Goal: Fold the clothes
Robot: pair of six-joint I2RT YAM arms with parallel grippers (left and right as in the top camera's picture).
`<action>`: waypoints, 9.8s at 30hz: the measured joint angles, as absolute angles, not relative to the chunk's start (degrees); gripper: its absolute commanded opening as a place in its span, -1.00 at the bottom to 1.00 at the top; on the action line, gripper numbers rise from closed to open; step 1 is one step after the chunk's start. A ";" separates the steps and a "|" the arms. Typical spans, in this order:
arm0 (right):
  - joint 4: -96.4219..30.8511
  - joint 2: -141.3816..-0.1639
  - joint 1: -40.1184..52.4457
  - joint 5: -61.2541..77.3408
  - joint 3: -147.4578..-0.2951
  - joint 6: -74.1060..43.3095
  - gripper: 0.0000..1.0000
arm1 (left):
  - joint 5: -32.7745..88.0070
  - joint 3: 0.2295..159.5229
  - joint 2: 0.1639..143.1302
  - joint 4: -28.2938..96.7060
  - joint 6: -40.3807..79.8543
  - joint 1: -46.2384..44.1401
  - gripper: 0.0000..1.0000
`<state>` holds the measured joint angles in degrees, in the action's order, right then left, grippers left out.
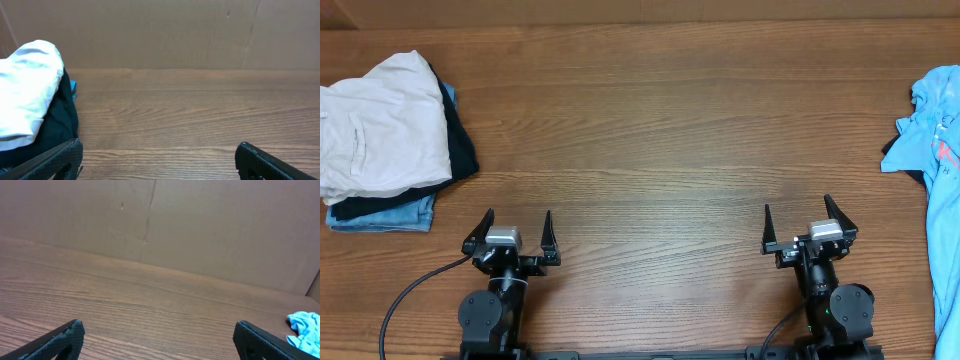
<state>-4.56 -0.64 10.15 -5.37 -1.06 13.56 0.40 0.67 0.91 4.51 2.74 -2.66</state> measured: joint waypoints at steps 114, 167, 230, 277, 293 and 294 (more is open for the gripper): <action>-30.48 -122.91 -23.90 -7.84 -99.96 -3.27 0.03 | 0.45 0.51 0.75 4.40 2.72 -2.66 1.00; -24.93 -131.44 -27.03 -11.86 -95.04 -2.94 -0.53 | 0.43 0.51 0.75 4.38 2.72 -2.66 1.00; -55.51 -103.07 29.08 12.71 -97.17 -9.32 -0.92 | 0.43 0.51 0.75 4.40 2.72 -2.66 1.00; -48.07 -107.44 38.61 9.61 -72.58 -8.71 -0.92 | 0.45 0.51 0.75 4.40 2.72 -2.66 1.00; -45.10 -113.12 38.61 6.52 -72.53 1.08 -0.92 | 0.45 0.51 0.75 4.40 2.72 -2.66 1.00; -45.10 -113.12 38.61 6.44 -72.53 1.13 -0.92 | 0.43 0.51 0.75 4.38 2.72 -2.66 1.00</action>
